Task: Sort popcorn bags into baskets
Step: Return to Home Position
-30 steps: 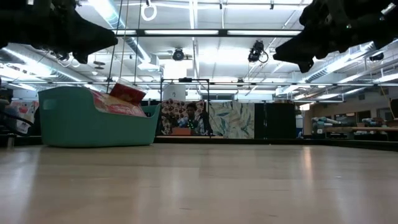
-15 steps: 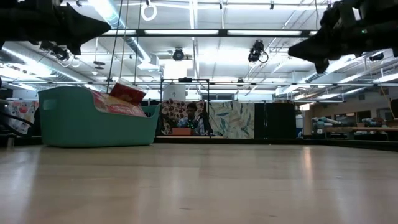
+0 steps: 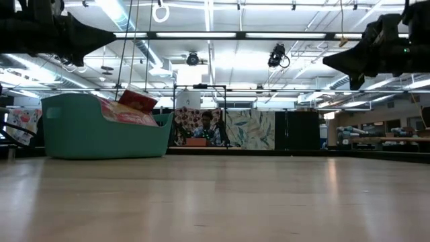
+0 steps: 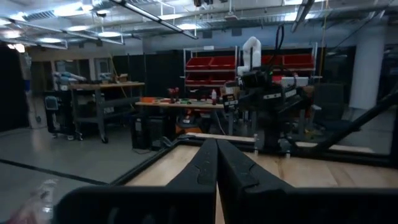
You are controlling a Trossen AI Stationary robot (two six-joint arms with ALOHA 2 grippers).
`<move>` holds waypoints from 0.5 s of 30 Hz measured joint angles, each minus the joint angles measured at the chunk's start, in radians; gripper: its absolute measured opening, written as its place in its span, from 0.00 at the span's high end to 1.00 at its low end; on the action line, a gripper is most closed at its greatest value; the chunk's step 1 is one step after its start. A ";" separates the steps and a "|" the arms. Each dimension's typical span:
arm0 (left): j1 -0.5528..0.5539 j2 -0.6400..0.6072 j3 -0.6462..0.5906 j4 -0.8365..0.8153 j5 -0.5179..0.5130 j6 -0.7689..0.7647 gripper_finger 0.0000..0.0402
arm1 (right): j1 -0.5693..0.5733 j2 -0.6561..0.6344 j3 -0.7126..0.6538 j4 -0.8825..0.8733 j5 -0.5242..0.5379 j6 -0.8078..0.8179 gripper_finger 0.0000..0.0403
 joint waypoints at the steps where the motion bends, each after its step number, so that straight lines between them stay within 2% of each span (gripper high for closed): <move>1: 0.001 -0.006 -0.001 -0.011 0.002 -0.011 0.99 | -0.012 -0.012 -0.023 0.028 -0.018 0.016 0.97; 7: 0.003 -0.011 -0.001 -0.007 0.009 0.011 1.00 | -0.063 -0.051 -0.047 0.041 -0.065 0.083 0.93; 15: 0.003 -0.011 -0.001 -0.010 0.036 0.023 0.99 | -0.024 -0.052 -0.047 0.064 0.007 0.135 0.98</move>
